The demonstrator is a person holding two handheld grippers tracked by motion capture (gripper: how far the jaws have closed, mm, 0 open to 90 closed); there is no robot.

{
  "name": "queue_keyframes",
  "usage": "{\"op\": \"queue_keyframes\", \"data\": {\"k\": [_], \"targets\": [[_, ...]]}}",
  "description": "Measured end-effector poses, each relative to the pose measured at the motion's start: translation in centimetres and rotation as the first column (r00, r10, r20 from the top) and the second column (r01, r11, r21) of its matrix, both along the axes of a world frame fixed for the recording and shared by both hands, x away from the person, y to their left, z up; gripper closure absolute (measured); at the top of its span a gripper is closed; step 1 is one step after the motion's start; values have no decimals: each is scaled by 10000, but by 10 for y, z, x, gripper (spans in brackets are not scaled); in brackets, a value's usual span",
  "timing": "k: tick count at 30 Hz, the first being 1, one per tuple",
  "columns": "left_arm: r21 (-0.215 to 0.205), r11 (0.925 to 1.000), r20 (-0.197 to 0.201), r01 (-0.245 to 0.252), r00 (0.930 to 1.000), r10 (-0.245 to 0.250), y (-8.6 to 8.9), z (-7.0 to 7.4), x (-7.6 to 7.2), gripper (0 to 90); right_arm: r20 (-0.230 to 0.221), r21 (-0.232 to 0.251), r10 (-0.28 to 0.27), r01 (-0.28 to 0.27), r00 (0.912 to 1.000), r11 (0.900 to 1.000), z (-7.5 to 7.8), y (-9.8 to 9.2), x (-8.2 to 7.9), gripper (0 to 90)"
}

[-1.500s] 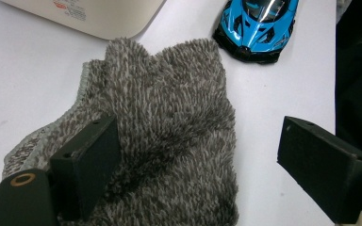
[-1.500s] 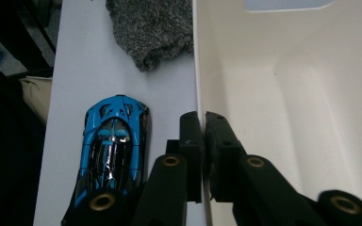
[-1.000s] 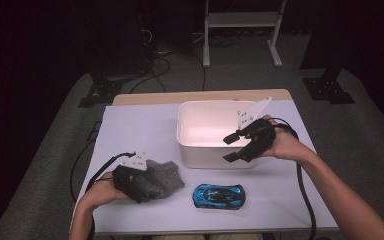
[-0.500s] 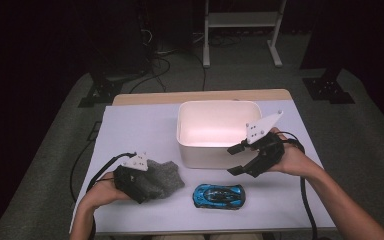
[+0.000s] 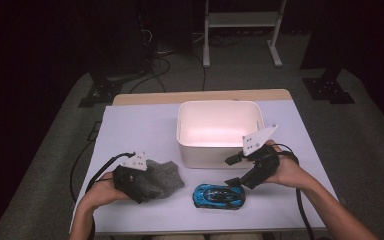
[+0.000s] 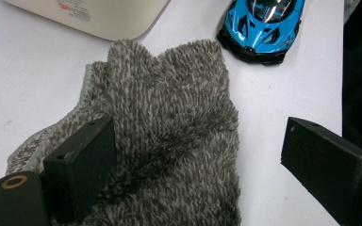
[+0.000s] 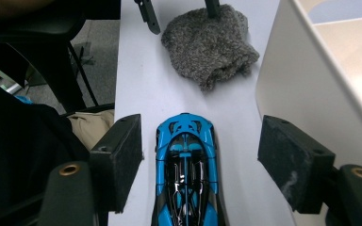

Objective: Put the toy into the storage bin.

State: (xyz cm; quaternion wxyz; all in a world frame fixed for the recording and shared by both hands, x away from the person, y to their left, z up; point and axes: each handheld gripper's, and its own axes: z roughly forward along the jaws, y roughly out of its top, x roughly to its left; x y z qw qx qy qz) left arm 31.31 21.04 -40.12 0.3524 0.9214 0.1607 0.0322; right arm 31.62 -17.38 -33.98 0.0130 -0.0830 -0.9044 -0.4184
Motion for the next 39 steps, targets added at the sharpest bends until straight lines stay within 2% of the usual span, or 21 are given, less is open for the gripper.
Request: {"op": "queue_keyframes", "data": {"k": [13,27,32,37,39], "targets": [[8,10000,-97,13,10000,-13,1,-1,-1,100,-203,24,-104,105,9997,9999,-31,10,-4,268],[48,10000,-88,21,10000,-21,0,-2,-1,99,-344,-95,-254,251,9991,9996,-55,16,-8,250],[12,10000,-103,7,9999,-7,1,-1,-1,99,-163,-310,-312,306,9994,9990,-67,20,-10,223],[30,10000,-138,30,9999,-29,-1,-3,-1,99,-204,-503,-346,335,9992,9982,-78,24,-13,205],[24,10000,-163,28,9999,-28,-1,-3,-2,99,-16,-652,-378,377,9993,9972,-81,25,-14,203]]}}
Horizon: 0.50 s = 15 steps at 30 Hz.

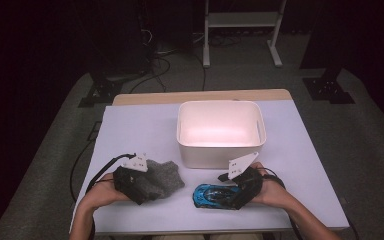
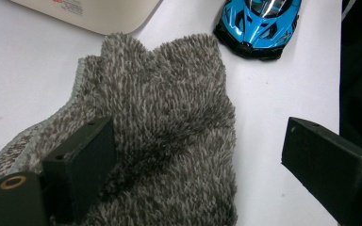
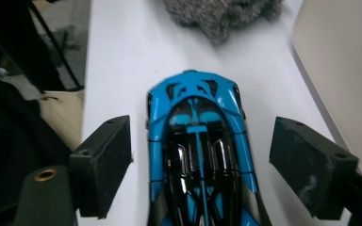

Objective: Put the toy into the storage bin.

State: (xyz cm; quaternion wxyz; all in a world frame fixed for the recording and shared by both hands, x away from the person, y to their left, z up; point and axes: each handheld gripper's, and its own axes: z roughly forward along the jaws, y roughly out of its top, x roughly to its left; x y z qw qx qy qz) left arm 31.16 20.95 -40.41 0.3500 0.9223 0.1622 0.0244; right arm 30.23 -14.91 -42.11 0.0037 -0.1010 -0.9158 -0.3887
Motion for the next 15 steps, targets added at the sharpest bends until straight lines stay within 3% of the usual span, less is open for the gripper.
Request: {"op": "queue_keyframes", "data": {"k": [8,9,15], "targets": [[34,10000,40,62,10000,-62,1,1,-1,99,402,-485,-216,236,9990,9985,-12,5,-4,162],[33,10000,42,64,10000,-64,1,1,-1,99,264,-512,-246,259,9993,9984,-13,5,-3,160],[-18,10000,72,75,9999,-75,1,2,-2,99,389,-625,-243,267,9989,9977,-19,8,-2,155]]}}
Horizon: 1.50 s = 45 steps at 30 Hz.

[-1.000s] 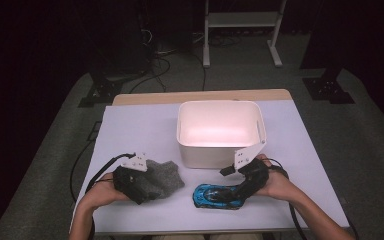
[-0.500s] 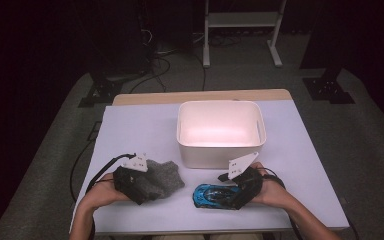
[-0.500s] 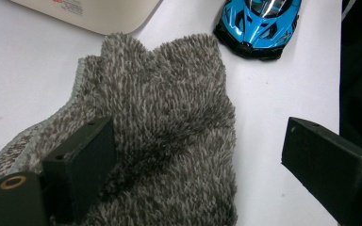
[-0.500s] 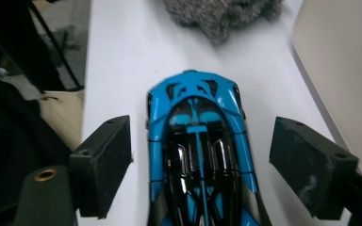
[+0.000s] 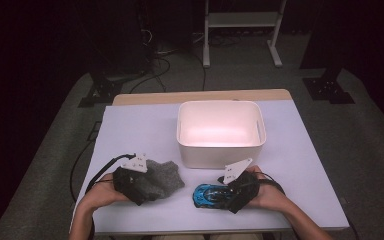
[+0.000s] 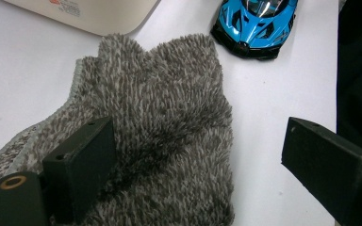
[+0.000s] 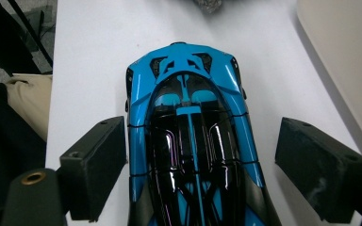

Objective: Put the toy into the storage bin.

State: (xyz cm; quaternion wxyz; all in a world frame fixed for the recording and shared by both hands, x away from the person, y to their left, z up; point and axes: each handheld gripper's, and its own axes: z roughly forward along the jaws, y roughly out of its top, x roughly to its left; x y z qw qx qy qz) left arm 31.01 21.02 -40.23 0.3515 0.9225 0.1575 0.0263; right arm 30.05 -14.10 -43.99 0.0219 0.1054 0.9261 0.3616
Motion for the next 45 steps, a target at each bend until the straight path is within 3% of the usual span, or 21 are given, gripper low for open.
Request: {"op": "queue_keyframes", "data": {"k": [6,13,25,33,40,45], "targets": [[3,10000,0,32,10000,-32,0,0,0,99,-46,-220,64,-65,10000,9997,-7,6,0,147],[17,10000,0,65,10000,-65,0,0,0,99,205,-655,86,-72,9998,9978,-14,13,-1,131],[20,10000,-21,87,10000,-87,0,1,-1,99,376,-272,7,3,9993,9996,-18,10,-3,128],[45,10000,-52,79,10000,-79,0,0,-1,99,282,-444,-62,75,9996,9990,-16,12,-3,148],[43,9999,-97,96,9999,-95,-1,-1,-1,99,485,-552,164,-137,9987,9984,-14,16,-3,143],[40,9999,-77,107,9999,-106,-1,0,-1,99,412,-456,350,-331,9985,9984,-15,15,-2,200]]}}
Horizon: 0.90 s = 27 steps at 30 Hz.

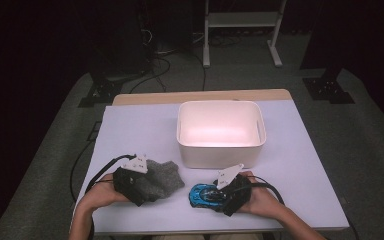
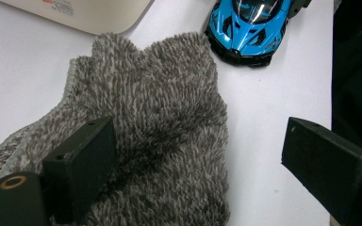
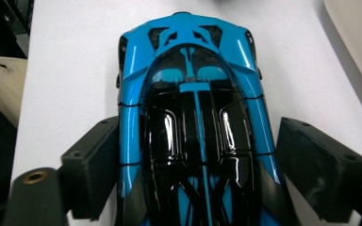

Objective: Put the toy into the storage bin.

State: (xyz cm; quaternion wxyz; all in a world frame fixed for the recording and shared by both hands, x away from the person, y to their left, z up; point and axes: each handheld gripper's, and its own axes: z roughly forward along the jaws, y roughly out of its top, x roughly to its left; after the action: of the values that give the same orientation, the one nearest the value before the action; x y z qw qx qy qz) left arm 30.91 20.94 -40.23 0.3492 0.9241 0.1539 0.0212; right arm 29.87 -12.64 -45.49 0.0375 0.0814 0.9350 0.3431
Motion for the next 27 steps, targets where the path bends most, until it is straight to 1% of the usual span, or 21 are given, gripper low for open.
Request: {"op": "queue_keyframes", "data": {"k": [1,2,10,13,17,21,25,26,27], "targets": [[6,10000,-2,-2,10000,2,0,0,0,99,-29,-66,132,-132,9999,9999,1,0,0,241],[20,10000,-14,-1,10000,1,0,0,0,99,-25,-41,255,-255,9997,9997,2,0,0,247],[36,10000,-21,31,10000,-31,1,0,0,99,-68,-122,235,-236,9997,9996,3,1,0,249],[13,10000,-31,21,10000,-21,1,0,0,99,-32,-75,250,-251,9997,9997,3,0,0,250],[8,10000,-38,11,10000,-11,1,0,0,99,-148,34,195,-194,9997,9998,3,-3,1,252],[6,10000,-43,24,10000,-24,1,0,0,99,-138,80,197,-196,9997,9998,3,-4,1,252],[27,10000,-59,62,10000,-61,1,0,0,99,-329,239,162,-154,9993,9996,3,-7,3,252],[25,10000,-65,66,10000,-65,1,0,0,99,-247,160,151,-147,9996,9998,2,-7,3,252],[25,10000,-76,66,9999,-66,1,0,0,99,-268,132,153,-150,9995,9998,3,-6,3,252]]}}
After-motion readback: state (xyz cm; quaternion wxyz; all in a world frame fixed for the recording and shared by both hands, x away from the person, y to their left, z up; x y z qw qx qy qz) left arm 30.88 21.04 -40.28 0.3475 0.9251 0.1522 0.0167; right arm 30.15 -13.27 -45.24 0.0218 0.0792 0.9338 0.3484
